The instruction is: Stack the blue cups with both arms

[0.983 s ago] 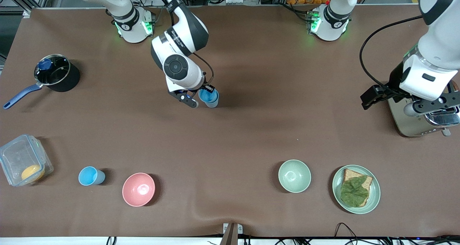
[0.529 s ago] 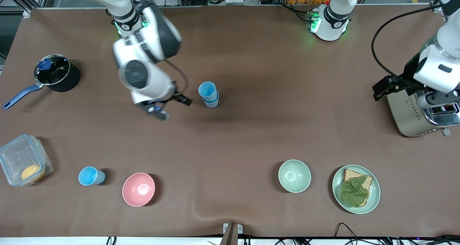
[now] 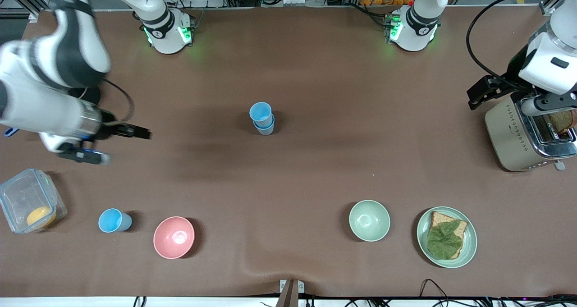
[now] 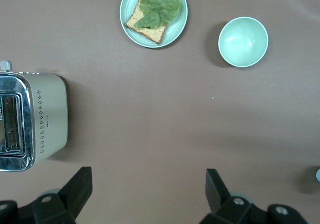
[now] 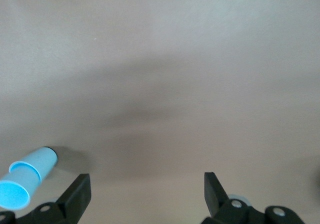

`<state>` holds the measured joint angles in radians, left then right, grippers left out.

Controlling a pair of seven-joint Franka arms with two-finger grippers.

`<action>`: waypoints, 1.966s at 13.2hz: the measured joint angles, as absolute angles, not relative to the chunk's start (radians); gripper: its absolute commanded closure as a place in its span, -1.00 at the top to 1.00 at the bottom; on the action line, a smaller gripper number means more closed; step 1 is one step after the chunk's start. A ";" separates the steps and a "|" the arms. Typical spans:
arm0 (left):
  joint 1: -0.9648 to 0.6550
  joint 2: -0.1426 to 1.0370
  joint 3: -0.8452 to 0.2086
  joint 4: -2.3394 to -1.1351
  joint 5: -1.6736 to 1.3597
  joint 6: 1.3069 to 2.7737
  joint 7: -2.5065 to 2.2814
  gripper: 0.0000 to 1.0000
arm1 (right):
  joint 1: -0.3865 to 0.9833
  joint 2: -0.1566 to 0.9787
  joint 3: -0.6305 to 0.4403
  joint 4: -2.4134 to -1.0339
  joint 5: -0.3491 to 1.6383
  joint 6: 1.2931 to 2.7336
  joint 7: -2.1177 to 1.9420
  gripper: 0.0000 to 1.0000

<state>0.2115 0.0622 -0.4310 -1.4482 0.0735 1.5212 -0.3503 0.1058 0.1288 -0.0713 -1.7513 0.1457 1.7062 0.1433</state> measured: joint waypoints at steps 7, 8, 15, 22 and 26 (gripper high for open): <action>0.143 0.060 -0.392 -1.456 0.046 1.527 -0.339 1.00 | 0.026 -0.017 -0.010 -1.631 0.020 1.503 -0.067 1.00; 0.078 0.059 -0.327 -1.456 0.046 1.527 -0.337 1.00 | -0.004 -0.017 -0.005 -1.614 0.020 1.499 -0.103 1.00; -0.223 0.038 0.031 -1.486 0.044 1.542 -0.286 1.00 | -0.064 -0.016 0.017 -1.582 0.020 1.506 -0.144 1.00; -0.211 0.005 0.072 -1.531 0.023 1.576 -0.175 1.00 | -0.064 -0.005 0.017 -1.577 0.020 1.504 -0.145 1.00; -0.211 0.005 0.070 -1.532 0.018 1.569 -0.175 1.00 | -0.063 0.000 0.020 -1.577 0.020 1.504 -0.145 1.00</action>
<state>-0.2114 0.0050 0.0698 -1.5315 0.0180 1.5692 -0.1747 -0.0631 0.0002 0.0197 -1.5773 0.0197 1.5043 -0.1446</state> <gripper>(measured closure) 0.000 0.000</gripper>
